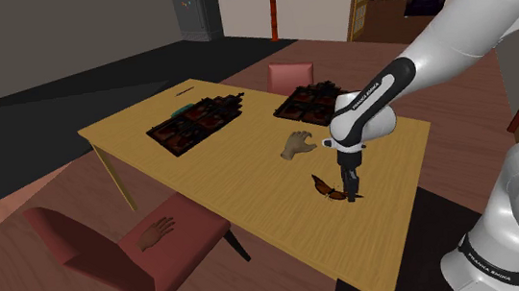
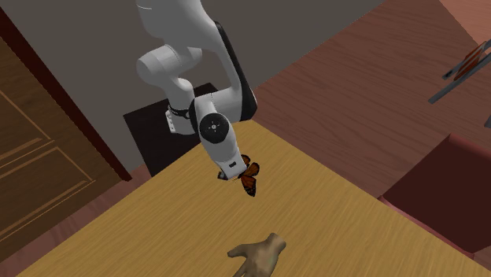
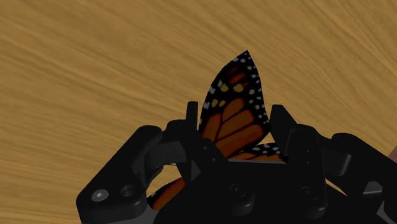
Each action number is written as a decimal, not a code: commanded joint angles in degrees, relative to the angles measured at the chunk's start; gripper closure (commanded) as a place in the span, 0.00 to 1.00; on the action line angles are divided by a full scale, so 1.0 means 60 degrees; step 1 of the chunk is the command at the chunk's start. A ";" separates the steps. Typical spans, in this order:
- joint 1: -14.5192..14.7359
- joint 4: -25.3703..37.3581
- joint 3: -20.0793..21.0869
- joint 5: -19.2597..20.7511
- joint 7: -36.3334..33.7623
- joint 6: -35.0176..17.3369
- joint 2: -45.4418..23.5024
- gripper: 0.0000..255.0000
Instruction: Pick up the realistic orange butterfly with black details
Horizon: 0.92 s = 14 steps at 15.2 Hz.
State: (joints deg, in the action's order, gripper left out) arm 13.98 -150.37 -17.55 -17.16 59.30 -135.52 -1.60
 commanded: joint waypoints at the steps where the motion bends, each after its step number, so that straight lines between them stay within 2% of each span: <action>1: -0.0006 0.0002 -0.0014 0.0110 -0.0098 0.0128 0.0149 1.00; 14: -0.0175 0.0262 -0.0014 0.1165 -0.1116 0.1909 0.1879 1.00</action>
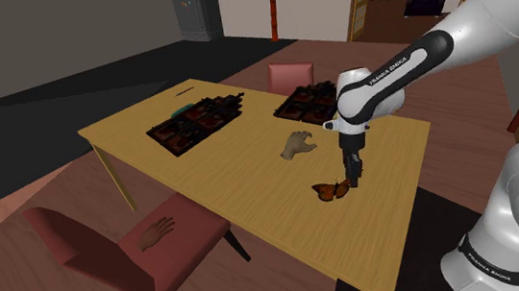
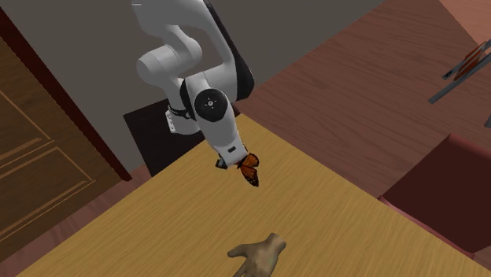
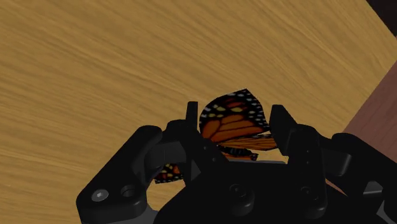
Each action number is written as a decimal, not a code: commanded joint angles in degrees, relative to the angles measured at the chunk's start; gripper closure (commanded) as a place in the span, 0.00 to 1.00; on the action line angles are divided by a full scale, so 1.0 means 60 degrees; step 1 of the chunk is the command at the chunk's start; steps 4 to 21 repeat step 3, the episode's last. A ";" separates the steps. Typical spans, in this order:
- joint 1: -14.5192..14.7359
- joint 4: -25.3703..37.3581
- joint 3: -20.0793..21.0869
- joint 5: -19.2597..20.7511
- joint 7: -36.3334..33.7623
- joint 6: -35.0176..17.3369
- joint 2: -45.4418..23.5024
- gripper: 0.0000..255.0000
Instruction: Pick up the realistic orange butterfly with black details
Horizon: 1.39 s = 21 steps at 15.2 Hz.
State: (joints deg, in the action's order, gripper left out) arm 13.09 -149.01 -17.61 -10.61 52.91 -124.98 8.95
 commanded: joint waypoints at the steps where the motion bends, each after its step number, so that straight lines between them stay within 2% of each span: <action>1: -0.0040 0.0075 0.0005 0.0127 -0.0113 0.0294 0.0236 1.00; 21: -0.0043 0.0080 0.0007 0.0136 -0.0122 0.0316 0.0254 1.00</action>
